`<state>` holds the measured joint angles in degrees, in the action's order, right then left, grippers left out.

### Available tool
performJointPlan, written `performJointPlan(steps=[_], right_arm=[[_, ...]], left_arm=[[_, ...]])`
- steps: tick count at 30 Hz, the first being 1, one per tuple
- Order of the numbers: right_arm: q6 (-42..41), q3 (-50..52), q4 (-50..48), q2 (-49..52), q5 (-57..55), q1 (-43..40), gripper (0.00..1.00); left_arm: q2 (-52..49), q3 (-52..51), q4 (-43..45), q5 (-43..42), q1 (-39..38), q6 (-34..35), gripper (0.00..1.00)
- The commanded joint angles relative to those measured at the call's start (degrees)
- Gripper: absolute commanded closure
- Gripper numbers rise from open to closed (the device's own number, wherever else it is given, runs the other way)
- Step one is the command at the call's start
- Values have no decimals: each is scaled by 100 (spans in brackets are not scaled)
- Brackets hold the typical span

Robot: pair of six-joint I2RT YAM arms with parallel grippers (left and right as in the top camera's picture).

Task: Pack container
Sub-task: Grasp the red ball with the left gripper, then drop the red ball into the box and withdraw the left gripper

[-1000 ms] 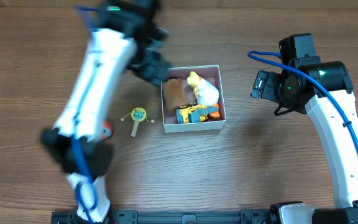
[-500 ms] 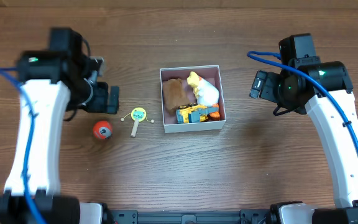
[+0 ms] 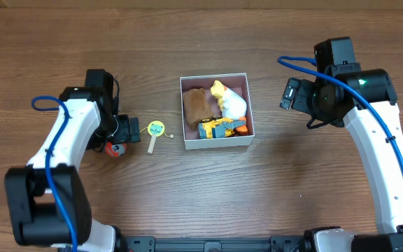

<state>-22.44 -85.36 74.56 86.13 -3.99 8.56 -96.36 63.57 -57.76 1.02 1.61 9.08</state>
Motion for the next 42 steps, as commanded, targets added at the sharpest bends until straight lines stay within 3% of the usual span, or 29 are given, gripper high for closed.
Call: performJointPlan(steps=[1, 7, 12, 15, 19, 25, 31, 33, 36, 42], right_arm=[[17, -13, -48, -15, 2, -17, 0], [20, -13, -28, -15, -39, -17, 0], [22, -13, -33, -15, -44, -17, 0], [22, -13, -33, -15, -42, -17, 0], [22, -13, -39, -15, -44, -17, 0], [20, -13, -68, -15, -44, -17, 0], [17, -13, -72, -15, -39, -17, 0], [15, -13, -74, -15, -37, -17, 0], [13, -13, -83, -15, -37, -17, 0], [15, -13, -116, -15, -39, -17, 0]], left_arm=[[-376, -85, 149, 345, 39, 129, 3], [-778, -85, 168, 354, 98, 245, 14], [-772, 66, 44, 345, 70, 149, 40], [-767, 459, -420, 350, 61, 70, 64], [-717, 1158, -1099, 352, -26, 11, 87], [-411, 2492, -1941, 341, -435, 9, 85], [-186, 3650, -2076, 39, -1609, 15, 77], [-232, 3659, -1377, 48, -2358, 11, 70], [-428, 3556, -647, 48, -2863, -17, 67], [-1261, 3552, 474, -267, -3285, -138, 62]])
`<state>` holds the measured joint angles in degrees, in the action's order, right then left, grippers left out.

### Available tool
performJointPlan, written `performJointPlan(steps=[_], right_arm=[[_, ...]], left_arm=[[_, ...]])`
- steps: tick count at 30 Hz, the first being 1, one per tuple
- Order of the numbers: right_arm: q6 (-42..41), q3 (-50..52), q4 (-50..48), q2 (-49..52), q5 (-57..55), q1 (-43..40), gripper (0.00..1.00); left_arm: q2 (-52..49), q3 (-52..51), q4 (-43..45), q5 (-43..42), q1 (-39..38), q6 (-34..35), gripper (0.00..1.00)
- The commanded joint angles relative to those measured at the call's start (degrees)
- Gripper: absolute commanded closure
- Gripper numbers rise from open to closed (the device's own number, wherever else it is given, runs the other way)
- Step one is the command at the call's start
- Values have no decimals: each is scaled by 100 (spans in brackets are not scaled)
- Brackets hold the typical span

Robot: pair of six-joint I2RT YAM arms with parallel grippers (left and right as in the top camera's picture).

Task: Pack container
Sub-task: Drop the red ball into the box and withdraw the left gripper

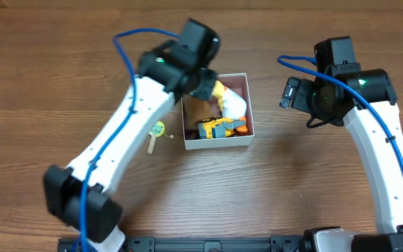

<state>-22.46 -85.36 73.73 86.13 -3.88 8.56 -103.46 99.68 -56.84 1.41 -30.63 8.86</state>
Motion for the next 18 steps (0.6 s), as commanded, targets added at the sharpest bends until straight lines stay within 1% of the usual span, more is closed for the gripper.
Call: performJointPlan(steps=[1, 5, 8, 11, 12, 13, 15, 18], right_arm=[[17, -13, -31, -15, -50, -17, 0], [17, -13, -33, -15, -50, -17, 0], [17, -13, -44, -15, -50, -17, 0], [17, -13, -42, -15, -50, -17, 0], [17, -13, -39, -15, -50, -17, 0], [20, -13, -39, -15, -50, -17, 0], [20, -13, -35, -15, -50, -17, 0], [20, -13, -35, -15, -50, -17, 0]], left_arm=[[-680, -59, 522, -433, -70, -136, 63], [-1123, -59, 647, -623, -85, -105, 62], [-1412, -59, 597, -1056, -92, -111, 58], [-1532, -59, 382, -1285, -94, -114, 43], [-1530, -59, 326, -1283, -92, -114, 35], [-1508, -44, 289, -1285, -90, -111, 30], [-1429, 37, 208, -1283, -90, -111, 25], [-1303, 293, -59, -1257, -83, -114, 23]])
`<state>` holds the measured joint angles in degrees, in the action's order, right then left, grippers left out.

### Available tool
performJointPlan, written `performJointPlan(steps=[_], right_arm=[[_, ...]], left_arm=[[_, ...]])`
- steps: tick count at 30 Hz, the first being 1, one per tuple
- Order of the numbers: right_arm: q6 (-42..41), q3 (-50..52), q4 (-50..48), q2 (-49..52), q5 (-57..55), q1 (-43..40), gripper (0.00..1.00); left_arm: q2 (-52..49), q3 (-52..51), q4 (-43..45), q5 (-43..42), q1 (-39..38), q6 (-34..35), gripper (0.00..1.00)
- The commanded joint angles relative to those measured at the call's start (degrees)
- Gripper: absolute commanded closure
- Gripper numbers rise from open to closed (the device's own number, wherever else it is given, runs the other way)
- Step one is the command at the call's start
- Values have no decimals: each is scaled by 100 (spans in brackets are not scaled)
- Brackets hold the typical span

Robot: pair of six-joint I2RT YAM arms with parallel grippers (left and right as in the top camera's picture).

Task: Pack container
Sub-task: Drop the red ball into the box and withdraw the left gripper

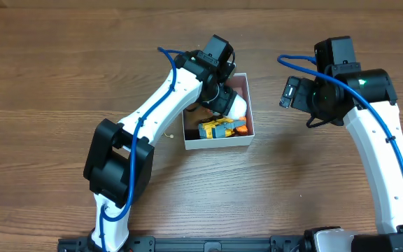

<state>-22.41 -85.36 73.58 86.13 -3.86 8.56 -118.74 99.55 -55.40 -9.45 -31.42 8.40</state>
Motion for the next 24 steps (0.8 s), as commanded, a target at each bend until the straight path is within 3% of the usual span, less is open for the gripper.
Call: performJointPlan(steps=[1, 4, 5, 8, 9, 24], right_arm=[[15, -13, -20, -15, -52, -17, 0], [15, -13, -22, -15, -52, -17, 0], [15, -13, -22, -15, -52, -17, 0], [15, -13, -22, -15, -52, -17, 0], [15, -13, -22, -15, -52, -17, 0], [15, -13, -42, -15, -52, -17, 0]], left_arm=[[267, 396, -308, -127, -4, -68, 23], [400, 603, -564, -46, -11, -66, 30], [439, 643, -612, -50, -20, -66, 40], [566, 682, -627, -44, -22, -66, 90], [588, 682, -610, -44, -22, -66, 96], [42, 225, -761, 315, -415, -44, 96]])
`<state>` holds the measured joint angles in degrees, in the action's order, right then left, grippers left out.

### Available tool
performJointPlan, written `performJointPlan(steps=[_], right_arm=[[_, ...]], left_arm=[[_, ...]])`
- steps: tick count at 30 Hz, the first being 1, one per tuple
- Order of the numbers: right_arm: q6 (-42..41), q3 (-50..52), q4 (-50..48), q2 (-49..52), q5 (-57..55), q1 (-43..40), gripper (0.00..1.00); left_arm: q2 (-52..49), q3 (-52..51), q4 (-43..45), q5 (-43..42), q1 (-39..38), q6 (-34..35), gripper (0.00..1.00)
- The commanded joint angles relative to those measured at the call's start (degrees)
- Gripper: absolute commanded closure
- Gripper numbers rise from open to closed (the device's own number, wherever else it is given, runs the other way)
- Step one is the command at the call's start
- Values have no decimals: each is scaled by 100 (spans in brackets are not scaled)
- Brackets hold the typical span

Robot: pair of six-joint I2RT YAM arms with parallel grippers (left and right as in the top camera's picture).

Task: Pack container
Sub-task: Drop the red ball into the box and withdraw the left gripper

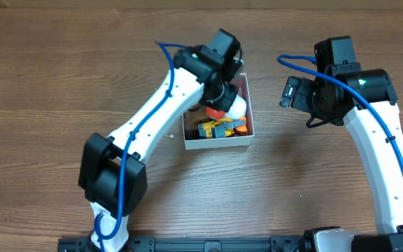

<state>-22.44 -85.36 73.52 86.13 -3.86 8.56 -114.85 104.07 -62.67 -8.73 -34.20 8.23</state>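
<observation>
A white square box [219, 143] stands at the table's middle. Inside it lie a yellow and orange toy truck [219, 128] and a white plush [237, 106]. My left arm reaches across the box's far left corner. Its gripper [219, 102] points down into the box. A red-orange toy [216, 111] shows right at its tips, inside the box. From above I cannot tell whether the fingers still hold it. My right gripper [287, 93] hangs to the right of the box, nothing visible in it, its finger gap unreadable.
The left arm's white links [152, 119] slant over the table left of the box and hide what lies there. The right arm's blue cable [306, 70] loops above its wrist. Bare wooden table [61, 77] surrounds the box.
The left gripper has shifted slightly toward the far side of the box, and the red-orange toy now shows beneath its tips inside the box. The right arm has not moved.
My left gripper was at a red toy on the table far left, beside a yellow-green paddle toy. Then it was at the box's far left corner, then low over the box's contents. Now the red toy shows inside the box. The right arm stayed still throughout.
</observation>
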Motion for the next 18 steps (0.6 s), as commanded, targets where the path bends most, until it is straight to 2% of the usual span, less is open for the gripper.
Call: performJointPlan(steps=[1, 7, 14, 16, 18], right_arm=[[17, -13, -33, -15, -52, -17, 0], [15, -13, -9, -15, -52, -17, 0], [17, -13, 9, -15, -52, -17, 0], [17, -13, 11, -15, -52, -17, 0], [17, -13, 13, -15, -52, -17, 0]], left_arm=[[-411, -251, -33, 345, -142, -7, 96], [-863, -269, 87, 645, -131, 11, 96], [-466, -42, 184, 640, -107, -9, 94], [-254, 33, 175, 640, -109, -9, 88], [-15, 101, 131, 638, -109, -9, 74]])
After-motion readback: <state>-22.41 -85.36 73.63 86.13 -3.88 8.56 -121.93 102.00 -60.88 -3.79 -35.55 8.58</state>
